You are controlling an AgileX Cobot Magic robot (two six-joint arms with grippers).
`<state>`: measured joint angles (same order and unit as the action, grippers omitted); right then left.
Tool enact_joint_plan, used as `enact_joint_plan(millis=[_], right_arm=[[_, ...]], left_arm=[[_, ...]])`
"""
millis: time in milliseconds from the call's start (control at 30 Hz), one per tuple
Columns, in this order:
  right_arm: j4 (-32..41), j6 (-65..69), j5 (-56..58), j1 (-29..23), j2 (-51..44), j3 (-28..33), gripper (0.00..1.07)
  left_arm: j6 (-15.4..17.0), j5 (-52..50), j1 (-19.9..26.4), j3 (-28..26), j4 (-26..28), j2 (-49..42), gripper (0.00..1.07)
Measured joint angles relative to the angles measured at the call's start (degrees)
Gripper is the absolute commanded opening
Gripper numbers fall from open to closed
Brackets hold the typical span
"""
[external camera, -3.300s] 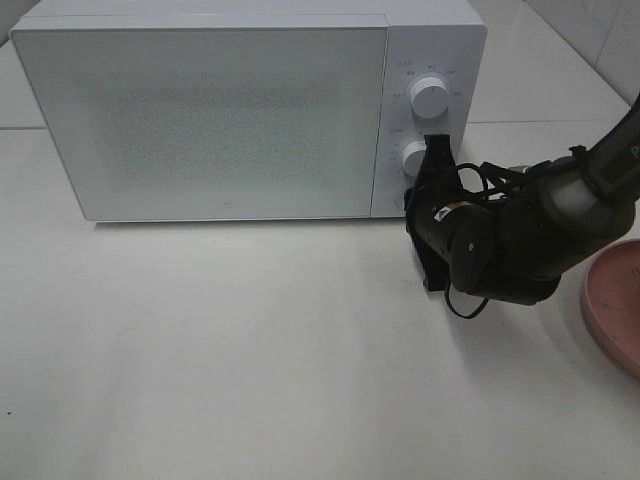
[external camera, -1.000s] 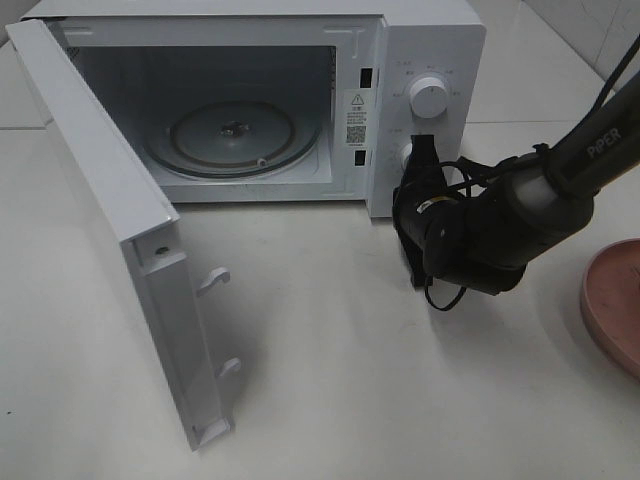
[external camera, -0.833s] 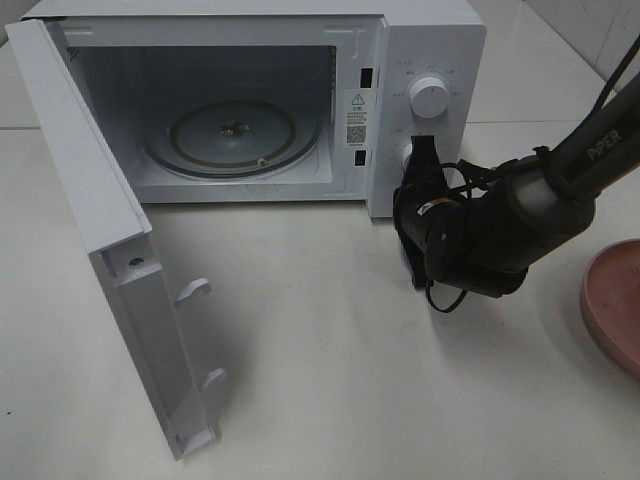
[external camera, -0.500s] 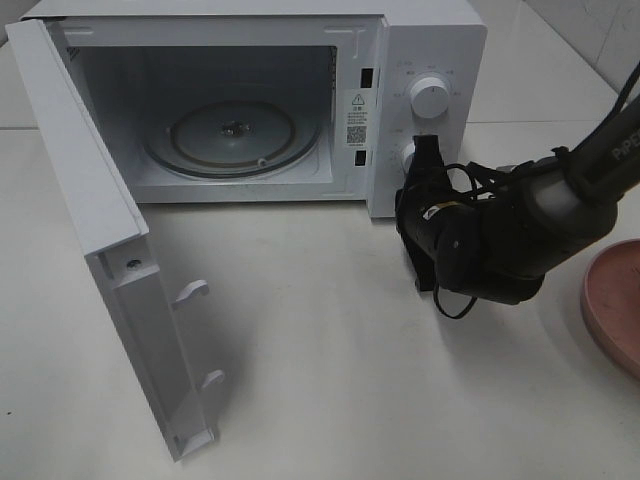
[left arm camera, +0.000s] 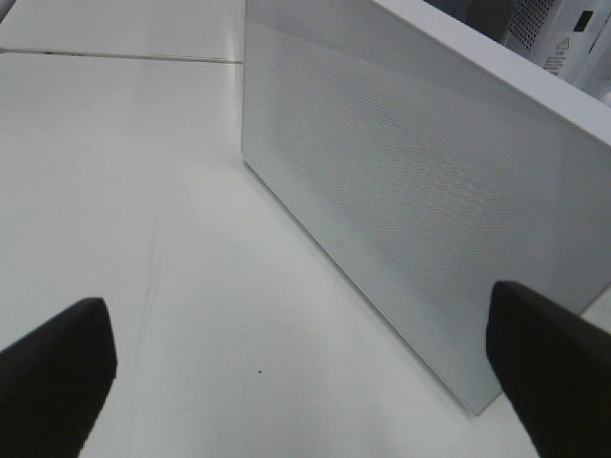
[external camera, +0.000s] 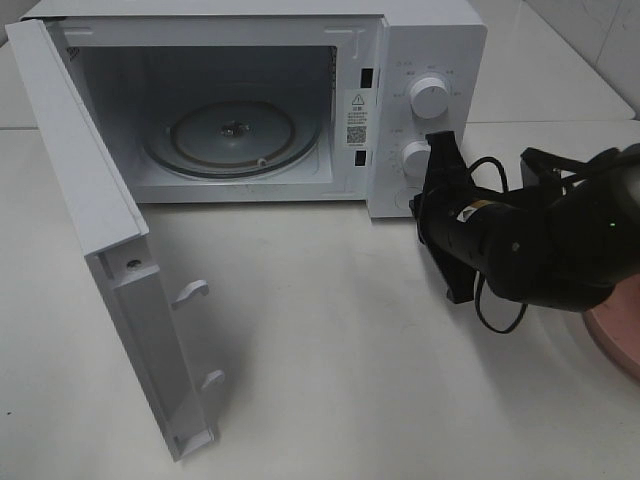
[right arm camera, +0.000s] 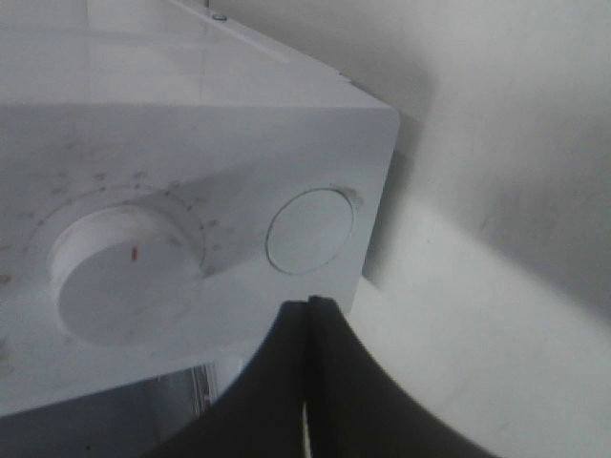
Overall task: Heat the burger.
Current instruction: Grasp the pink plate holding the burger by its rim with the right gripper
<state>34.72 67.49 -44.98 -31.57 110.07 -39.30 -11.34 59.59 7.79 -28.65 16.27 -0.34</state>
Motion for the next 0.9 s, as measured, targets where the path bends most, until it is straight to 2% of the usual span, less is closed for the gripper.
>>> enact_joint_plan(millis=[267, 300, 367, 400, 467, 500, 533, 667, 900], right_arm=[[-0.6, -10.8, 14.0, 0.0, -8.5, 2.8, 0.03], [-0.6, -16.2, 18.0, 0.0, -10.5, 2.9, 0.04], [-0.7, -18.7, 19.7, 0.0, -11.3, 2.9, 0.04], [-0.7, -25.7, 24.2, 0.0, -12.9, 3.0, 0.04], [-0.7, -28.6, 26.4, 0.0, -13.5, 3.0, 0.05], [-0.7, -35.6, 30.1, 0.2, -14.9, 3.0, 0.05], [-0.7, -35.6, 30.1, 0.2, -14.9, 3.0, 0.05], [-0.7, -50.2, 42.4, 3.7, -18.2, 2.1, 0.06], [-1.4, -64.7, 55.7, 8.4, -20.0, -1.5, 0.07]], left_arm=[[0.0, 0.0, 0.0, 0.0, 0.0, 0.0, 0.98], [0.0, 0.0, 0.0, 0.0, 0.0, 0.0, 0.98], [0.0, 0.0, 0.0, 0.0, 0.0, 0.0, 0.98], [0.0, 0.0, 0.0, 0.0, 0.0, 0.0, 0.98], [0.0, 0.0, 0.0, 0.0, 0.0, 0.0, 0.98], [0.0, 0.0, 0.0, 0.0, 0.0, 0.0, 0.98], [0.0, 0.0, 0.0, 0.0, 0.0, 0.0, 0.98], [0.0, 0.0, 0.0, 0.0, 0.0, 0.0, 0.98], [0.0, 0.0, 0.0, 0.0, 0.0, 0.0, 0.98]])
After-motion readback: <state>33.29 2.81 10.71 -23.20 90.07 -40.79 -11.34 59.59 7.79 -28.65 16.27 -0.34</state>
